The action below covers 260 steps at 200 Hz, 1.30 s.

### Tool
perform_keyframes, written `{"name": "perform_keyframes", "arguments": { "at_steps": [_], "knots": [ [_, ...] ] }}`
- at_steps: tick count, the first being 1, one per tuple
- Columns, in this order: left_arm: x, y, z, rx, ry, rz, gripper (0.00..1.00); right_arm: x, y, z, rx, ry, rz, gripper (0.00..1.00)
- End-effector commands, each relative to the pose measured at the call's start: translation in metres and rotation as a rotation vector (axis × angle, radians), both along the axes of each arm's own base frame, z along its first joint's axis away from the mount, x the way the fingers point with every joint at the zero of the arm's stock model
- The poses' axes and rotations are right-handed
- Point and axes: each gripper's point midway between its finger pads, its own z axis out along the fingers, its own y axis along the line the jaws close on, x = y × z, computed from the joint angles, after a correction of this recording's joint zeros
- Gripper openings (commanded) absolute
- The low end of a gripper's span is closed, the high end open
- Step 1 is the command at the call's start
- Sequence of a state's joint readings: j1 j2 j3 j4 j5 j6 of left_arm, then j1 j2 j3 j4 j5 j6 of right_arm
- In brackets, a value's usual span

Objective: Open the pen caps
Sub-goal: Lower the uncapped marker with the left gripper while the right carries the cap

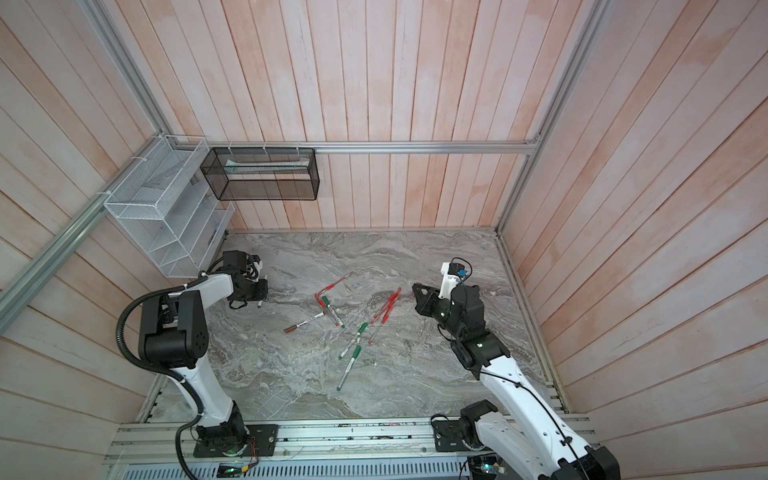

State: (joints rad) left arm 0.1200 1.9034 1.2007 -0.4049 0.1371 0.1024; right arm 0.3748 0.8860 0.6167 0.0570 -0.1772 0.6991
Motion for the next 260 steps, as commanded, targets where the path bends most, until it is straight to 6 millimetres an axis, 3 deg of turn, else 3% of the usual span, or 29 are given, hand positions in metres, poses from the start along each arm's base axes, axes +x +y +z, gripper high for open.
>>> {"name": "perform_keyframes", "arguments": {
  "at_steps": [1, 26, 87, 167, 210, 260],
  "knots": [
    [0.000, 0.003, -0.009, 0.009, 0.015, 0.001, 0.00, 0.001, 0.000, -0.001, 0.000, -0.004, 0.002, 0.00],
    [-0.001, 0.006, -0.018, 0.022, 0.030, 0.010, 0.01, 0.004, 0.000, -0.004, 0.031, -0.009, -0.007, 0.00],
    [-0.005, 0.007, -0.021, 0.042, 0.037, 0.008, 0.22, 0.004, -0.002, 0.005, 0.008, -0.013, -0.012, 0.00],
    [-0.005, 0.007, -0.011, 0.043, 0.016, 0.016, 0.29, 0.003, -0.005, 0.009, -0.003, -0.027, -0.022, 0.00],
    [-0.005, -0.007, 0.033, 0.007, -0.083, -0.005, 0.44, 0.013, -0.008, 0.003, -0.079, 0.026, -0.043, 0.00],
    [-0.023, -0.040, 0.098, -0.047, -0.260, -0.099, 0.57, 0.054, -0.033, -0.026, -0.182, 0.197, -0.079, 0.00]
  ]
}}
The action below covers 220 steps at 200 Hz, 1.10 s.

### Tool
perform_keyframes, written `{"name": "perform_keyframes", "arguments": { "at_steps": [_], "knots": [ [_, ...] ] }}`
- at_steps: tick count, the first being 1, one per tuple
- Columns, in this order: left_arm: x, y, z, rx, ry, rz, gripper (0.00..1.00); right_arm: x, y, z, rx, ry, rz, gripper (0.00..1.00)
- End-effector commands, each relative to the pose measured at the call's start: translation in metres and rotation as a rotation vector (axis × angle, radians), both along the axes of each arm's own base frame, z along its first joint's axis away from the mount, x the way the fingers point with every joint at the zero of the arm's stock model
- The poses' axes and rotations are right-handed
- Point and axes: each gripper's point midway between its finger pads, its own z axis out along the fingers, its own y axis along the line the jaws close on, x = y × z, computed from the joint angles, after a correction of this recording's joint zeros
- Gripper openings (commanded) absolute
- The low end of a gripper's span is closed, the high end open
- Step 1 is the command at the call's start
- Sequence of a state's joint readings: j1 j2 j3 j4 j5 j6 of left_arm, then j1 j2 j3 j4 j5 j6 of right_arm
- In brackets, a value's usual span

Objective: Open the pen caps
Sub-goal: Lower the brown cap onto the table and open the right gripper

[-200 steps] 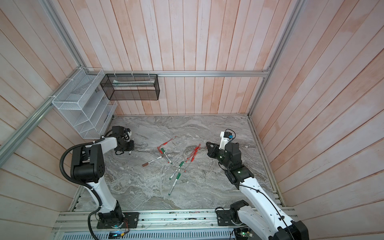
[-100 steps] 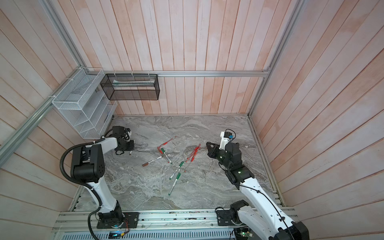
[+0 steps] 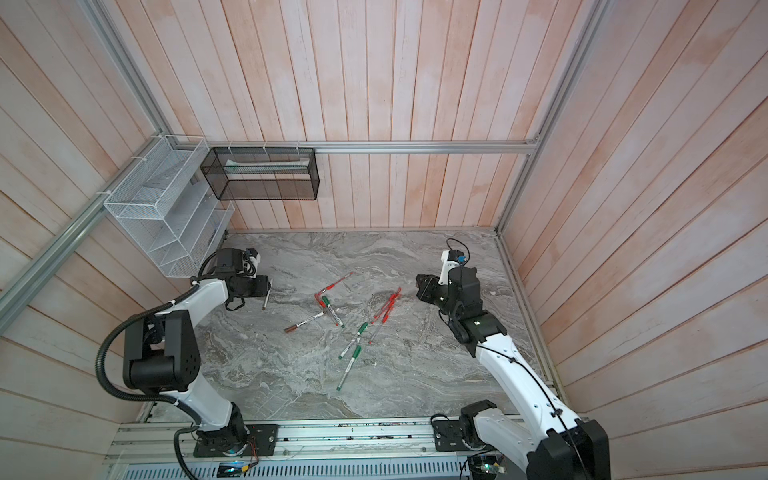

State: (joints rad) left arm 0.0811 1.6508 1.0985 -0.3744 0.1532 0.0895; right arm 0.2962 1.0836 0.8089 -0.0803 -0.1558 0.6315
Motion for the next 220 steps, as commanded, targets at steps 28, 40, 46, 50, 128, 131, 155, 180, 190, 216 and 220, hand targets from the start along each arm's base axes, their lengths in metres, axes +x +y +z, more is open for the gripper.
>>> {"name": "perform_keyframes", "arguments": {
  "at_steps": [28, 40, 46, 50, 128, 131, 155, 180, 190, 216, 220],
  "knots": [
    [-0.028, -0.037, 0.063, -0.107, -0.217, -0.129, 0.64, 0.036, -0.031, -0.044, -0.122, 0.200, -0.022, 0.00],
    [-0.038, -0.046, 0.080, -0.134, -0.278, -0.168, 0.66, 0.045, -0.039, -0.058, -0.157, 0.258, -0.027, 0.00],
    [-0.043, -0.050, 0.086, -0.144, -0.302, -0.188, 0.67, 0.050, -0.041, -0.062, -0.173, 0.272, -0.024, 0.00],
    [-0.046, -0.052, 0.088, -0.148, -0.315, -0.199, 0.69, 0.053, -0.042, -0.066, -0.184, 0.284, -0.022, 0.00],
    [-0.060, -0.051, 0.098, -0.202, -0.372, -0.222, 0.97, 0.110, -0.056, -0.156, -0.357, 0.571, 0.099, 0.00],
    [-0.059, -0.051, 0.100, -0.201, -0.376, -0.220, 0.97, 0.111, -0.055, -0.159, -0.360, 0.581, 0.108, 0.00],
    [-0.060, -0.051, 0.104, -0.206, -0.395, -0.218, 1.00, 0.120, -0.053, -0.185, -0.396, 0.655, 0.161, 0.00],
    [-0.060, -0.046, 0.104, -0.199, -0.398, -0.205, 1.00, 0.123, -0.062, -0.203, -0.451, 0.719, 0.155, 0.00],
    [-0.060, -0.044, 0.105, -0.190, -0.406, -0.197, 1.00, 0.123, -0.062, -0.207, -0.460, 0.730, 0.155, 0.00],
    [-0.061, -0.044, 0.105, -0.197, -0.407, -0.201, 1.00, 0.123, -0.063, -0.215, -0.469, 0.746, 0.154, 0.00],
    [-0.061, -0.043, 0.105, -0.197, -0.406, -0.196, 1.00, 0.123, -0.062, -0.215, -0.470, 0.746, 0.154, 0.00]
  ]
}}
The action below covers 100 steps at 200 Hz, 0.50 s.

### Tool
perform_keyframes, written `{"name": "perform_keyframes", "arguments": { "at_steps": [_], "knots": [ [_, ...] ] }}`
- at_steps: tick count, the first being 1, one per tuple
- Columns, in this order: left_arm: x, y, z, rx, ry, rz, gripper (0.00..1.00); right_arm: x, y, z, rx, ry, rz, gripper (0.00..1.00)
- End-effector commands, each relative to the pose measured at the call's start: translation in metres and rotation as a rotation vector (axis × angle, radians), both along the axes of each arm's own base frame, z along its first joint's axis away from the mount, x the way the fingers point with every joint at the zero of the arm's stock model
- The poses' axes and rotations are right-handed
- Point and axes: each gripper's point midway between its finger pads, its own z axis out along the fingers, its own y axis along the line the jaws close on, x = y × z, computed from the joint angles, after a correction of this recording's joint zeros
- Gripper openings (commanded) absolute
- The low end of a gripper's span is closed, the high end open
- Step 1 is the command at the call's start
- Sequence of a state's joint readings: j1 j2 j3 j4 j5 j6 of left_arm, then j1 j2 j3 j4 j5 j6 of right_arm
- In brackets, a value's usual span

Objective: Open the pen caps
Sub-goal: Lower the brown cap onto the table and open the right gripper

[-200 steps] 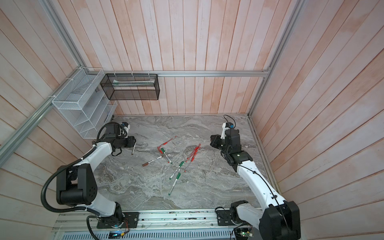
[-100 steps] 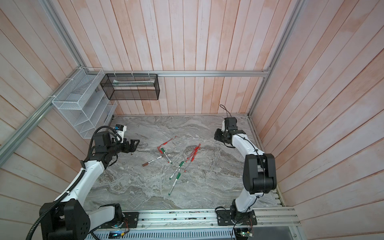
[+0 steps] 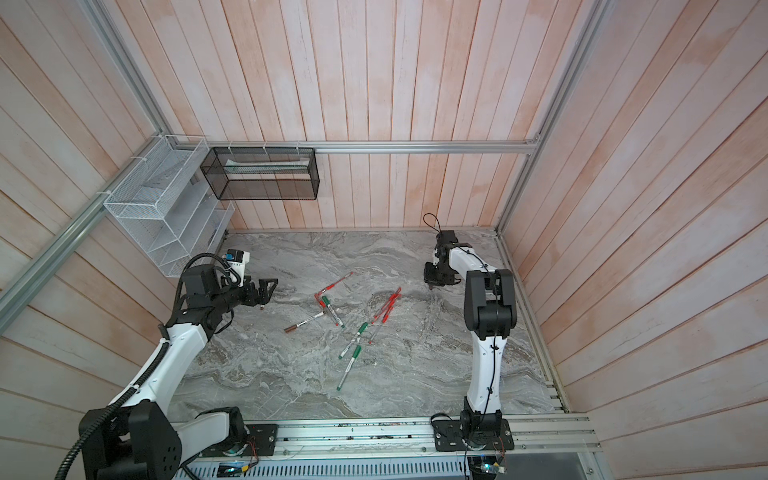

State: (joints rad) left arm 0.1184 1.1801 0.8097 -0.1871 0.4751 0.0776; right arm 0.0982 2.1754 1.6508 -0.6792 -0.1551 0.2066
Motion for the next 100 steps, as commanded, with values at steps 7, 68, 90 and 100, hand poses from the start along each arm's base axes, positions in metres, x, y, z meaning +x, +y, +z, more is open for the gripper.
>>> {"name": "perform_keyframes", "arguments": {
  "at_steps": [7, 68, 90, 100],
  "knots": [
    [0.000, 0.002, 0.005, -0.010, -0.021, 0.006, 1.00, -0.009, -0.001, -0.007, -0.039, 0.052, 0.024, 0.00],
    [0.000, 0.007, 0.008, -0.015, -0.032, 0.021, 1.00, -0.010, 0.001, -0.009, -0.055, 0.045, 0.036, 0.11],
    [-0.002, 0.006, 0.007, -0.007, -0.040, 0.005, 1.00, -0.007, -0.003, -0.002, -0.070, 0.030, 0.025, 0.20],
    [-0.002, 0.008, 0.003, 0.009, -0.030, 0.009, 1.00, -0.007, -0.001, 0.004, -0.060, 0.022, 0.025, 0.22]
  ]
}}
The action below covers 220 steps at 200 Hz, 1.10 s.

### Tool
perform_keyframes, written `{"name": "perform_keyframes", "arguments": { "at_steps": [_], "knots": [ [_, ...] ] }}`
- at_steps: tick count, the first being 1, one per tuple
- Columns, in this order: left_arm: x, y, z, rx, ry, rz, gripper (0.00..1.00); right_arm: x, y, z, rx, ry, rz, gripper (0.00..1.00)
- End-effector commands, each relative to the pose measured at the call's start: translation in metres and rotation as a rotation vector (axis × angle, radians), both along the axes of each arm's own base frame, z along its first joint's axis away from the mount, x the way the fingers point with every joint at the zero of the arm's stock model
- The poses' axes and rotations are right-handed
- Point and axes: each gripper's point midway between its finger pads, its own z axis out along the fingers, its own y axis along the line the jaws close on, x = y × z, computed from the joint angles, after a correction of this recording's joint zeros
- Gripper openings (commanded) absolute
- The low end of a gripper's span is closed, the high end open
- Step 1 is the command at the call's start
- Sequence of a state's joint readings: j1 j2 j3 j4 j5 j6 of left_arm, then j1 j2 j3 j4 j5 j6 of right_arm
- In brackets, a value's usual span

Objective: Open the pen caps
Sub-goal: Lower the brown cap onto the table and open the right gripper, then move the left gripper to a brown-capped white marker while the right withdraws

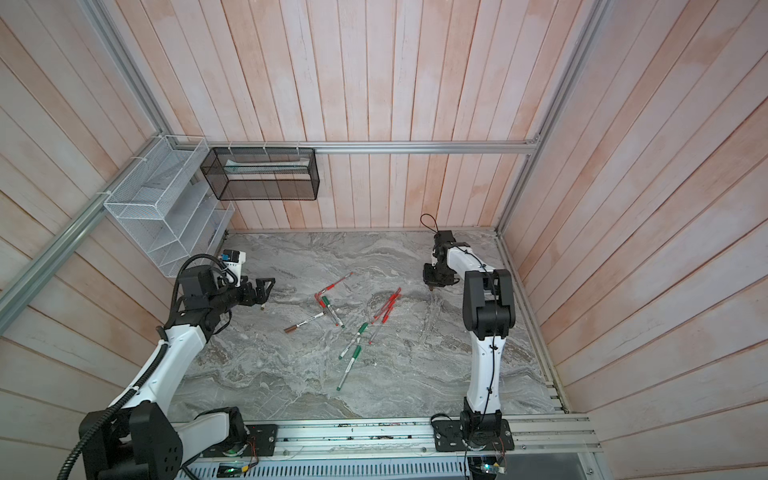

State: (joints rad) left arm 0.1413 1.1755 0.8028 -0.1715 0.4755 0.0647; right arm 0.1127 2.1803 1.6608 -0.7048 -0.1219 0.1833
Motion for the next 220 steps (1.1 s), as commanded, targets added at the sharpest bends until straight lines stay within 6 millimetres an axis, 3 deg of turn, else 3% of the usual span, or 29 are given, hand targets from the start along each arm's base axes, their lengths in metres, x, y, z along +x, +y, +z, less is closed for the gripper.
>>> {"name": "perform_keyframes", "arguments": {
  "at_steps": [1, 42, 67, 102, 149, 184, 220],
  "knots": [
    [-0.003, 0.000, 0.001, 0.020, -0.021, -0.019, 1.00, -0.003, -0.002, 0.006, -0.018, 0.006, -0.004, 0.22],
    [-0.008, 0.002, 0.000, 0.152, -0.057, -0.079, 1.00, -0.003, -0.001, 0.036, 0.002, -0.061, -0.005, 0.29],
    [-0.008, 0.009, -0.007, 0.256, -0.055, -0.084, 1.00, -0.008, 0.003, 0.065, 0.040, -0.132, 0.000, 0.30],
    [-0.011, -0.018, -0.017, 0.283, -0.019, -0.182, 1.00, -0.030, 0.018, 0.110, 0.151, -0.236, 0.011, 0.30],
    [0.014, -0.034, -0.064, 0.450, 0.102, -0.170, 1.00, -0.079, 0.021, 0.147, 0.224, -0.371, 0.009, 0.32],
    [0.031, -0.054, -0.104, 0.443, 0.224, -0.175, 1.00, -0.112, 0.021, 0.168, 0.256, -0.491, 0.013, 0.58],
    [0.040, -0.071, -0.134, 0.467, 0.314, -0.186, 1.00, -0.136, 0.014, 0.175, 0.247, -0.560, -0.002, 0.67]
  ]
}}
